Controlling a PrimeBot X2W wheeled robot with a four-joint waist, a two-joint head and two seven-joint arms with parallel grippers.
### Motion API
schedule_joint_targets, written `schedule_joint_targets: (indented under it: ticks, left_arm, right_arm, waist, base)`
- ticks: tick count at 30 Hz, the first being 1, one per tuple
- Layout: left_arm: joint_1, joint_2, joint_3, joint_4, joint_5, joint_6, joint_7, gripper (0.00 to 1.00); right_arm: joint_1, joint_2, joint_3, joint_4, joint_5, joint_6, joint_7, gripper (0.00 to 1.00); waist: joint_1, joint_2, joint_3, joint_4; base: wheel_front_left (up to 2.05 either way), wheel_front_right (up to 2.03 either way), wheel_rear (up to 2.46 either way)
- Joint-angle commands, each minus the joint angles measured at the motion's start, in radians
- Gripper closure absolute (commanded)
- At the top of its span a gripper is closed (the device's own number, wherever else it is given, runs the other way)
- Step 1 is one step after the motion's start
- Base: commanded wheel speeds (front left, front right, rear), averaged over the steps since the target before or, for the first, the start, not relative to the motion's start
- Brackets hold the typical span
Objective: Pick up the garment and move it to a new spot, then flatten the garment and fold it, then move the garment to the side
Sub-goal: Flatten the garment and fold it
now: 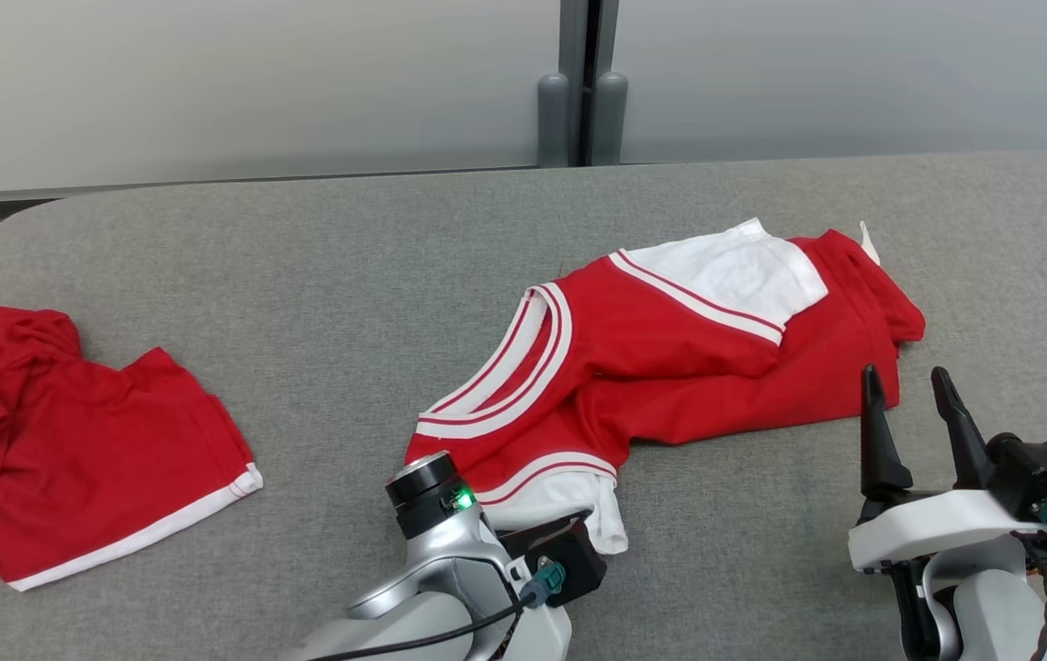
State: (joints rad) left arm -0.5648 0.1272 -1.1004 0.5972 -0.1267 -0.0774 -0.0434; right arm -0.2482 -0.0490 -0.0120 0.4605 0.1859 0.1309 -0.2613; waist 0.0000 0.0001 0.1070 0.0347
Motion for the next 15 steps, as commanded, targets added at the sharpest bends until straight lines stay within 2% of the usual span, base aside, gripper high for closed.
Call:
schedule_joint_targets:
  ticks: [1, 2, 3, 4, 5, 10, 15]
  left_arm:
    - [-0.020, -0.005, 0.011, 0.041, -0.012, 0.011, -0.015, 1.00]
    - [-0.025, -0.013, 0.014, 0.066, -0.019, 0.013, -0.023, 0.85]
    - [-0.024, -0.021, 0.019, 0.091, -0.028, 0.014, -0.031, 0.63]
    - [-0.021, -0.027, 0.023, 0.113, -0.035, 0.011, -0.041, 0.11]
    - [-0.020, -0.032, 0.025, 0.132, -0.043, 0.008, -0.047, 0.00]
    - [-0.023, -0.049, 0.049, 0.200, -0.087, 0.008, -0.110, 0.00]
    - [-0.005, -0.056, 0.097, 0.193, -0.144, 0.020, -0.172, 0.00]
  right_arm:
    - [-0.010, -0.003, -0.002, 0.000, -0.004, 0.000, -0.005, 0.00]
    - [-0.010, -0.003, -0.005, -0.001, -0.008, 0.000, -0.005, 0.00]
    - [-0.009, -0.002, -0.009, -0.001, -0.010, 0.000, -0.005, 0.00]
    - [-0.008, -0.002, -0.014, -0.001, -0.013, 0.000, -0.005, 0.00]
    - [-0.007, -0.002, -0.017, -0.002, -0.013, 0.000, -0.005, 0.00]
    - [-0.001, -0.002, -0.033, -0.001, -0.022, 0.000, -0.006, 0.00]
    - [0.010, -0.002, -0.048, -0.001, -0.022, 0.000, -0.006, 0.00]
  waist:
    - [0.0000, -0.0001, 0.018, -0.020]
    - [0.0000, -0.0001, 0.021, -0.024]
    - [0.0000, -0.0001, 0.023, -0.025]
    - [0.0000, -0.0001, 0.024, -0.026]
    - [0.0000, -0.0001, 0.026, -0.026]
    - [0.0000, -0.0001, 0.025, -0.009]
    - [0.0000, -0.0001, 0.008, 0.031]
  base:
    - [0.00, 0.00, 0.00]
    - [0.00, 0.00, 0.00]
    - [0.00, 0.00, 0.00]
    - [0.00, 0.00, 0.00]
    - [0.00, 0.00, 0.00]
    - [0.00, 0.00, 0.00]
    - [0.00, 0.00, 0.00]
